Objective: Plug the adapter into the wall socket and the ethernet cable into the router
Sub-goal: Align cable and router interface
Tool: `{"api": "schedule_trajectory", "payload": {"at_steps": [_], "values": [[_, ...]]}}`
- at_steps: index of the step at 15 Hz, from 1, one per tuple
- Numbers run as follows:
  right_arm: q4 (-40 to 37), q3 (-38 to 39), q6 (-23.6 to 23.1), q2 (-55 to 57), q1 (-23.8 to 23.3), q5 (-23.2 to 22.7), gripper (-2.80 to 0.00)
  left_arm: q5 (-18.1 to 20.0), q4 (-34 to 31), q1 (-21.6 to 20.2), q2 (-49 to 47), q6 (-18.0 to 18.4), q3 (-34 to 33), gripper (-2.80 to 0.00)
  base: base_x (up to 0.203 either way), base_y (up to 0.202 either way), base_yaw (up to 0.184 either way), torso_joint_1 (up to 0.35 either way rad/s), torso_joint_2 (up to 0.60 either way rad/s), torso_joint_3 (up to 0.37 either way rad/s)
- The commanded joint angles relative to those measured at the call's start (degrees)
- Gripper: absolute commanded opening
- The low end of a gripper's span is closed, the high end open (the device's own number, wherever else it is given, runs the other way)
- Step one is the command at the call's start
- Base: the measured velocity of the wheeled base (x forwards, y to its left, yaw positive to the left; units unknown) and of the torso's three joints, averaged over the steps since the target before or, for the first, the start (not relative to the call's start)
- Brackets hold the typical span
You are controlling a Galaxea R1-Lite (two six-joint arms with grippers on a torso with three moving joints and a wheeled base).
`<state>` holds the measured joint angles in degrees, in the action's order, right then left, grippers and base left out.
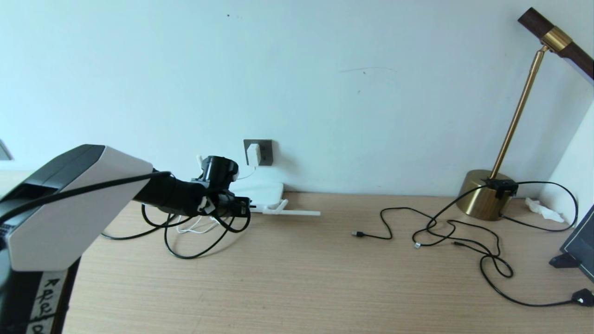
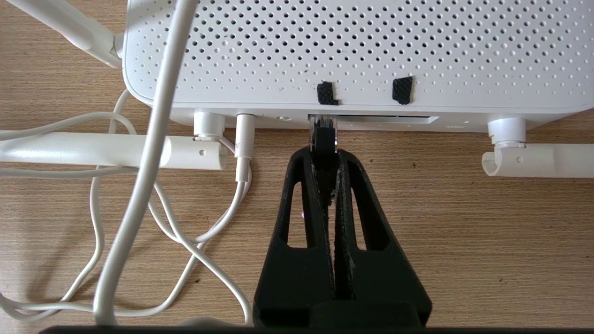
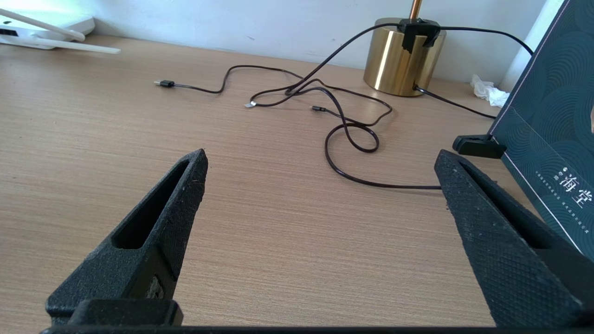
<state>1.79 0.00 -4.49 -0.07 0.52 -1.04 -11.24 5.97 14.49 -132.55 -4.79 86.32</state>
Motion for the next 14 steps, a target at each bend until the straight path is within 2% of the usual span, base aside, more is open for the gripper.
{"api": "schedule_trajectory", "payload": {"at_steps": [1, 14], "values": [[0.05, 0.62, -0.08, 0.07, 0.00, -0.02, 0.00, -0.10, -0.26, 0.02, -0.08, -0.04, 0.60, -2.80, 0.000, 0.000, 0.000, 0.000, 0.00, 0.000], [0.05, 0.62, -0.08, 0.07, 0.00, -0.02, 0.00, -0.10, -0.44, 0.01, -0.78, -0.04, 1.22, -2.80, 0.000, 0.000, 0.000, 0.000, 0.00, 0.000]]}}
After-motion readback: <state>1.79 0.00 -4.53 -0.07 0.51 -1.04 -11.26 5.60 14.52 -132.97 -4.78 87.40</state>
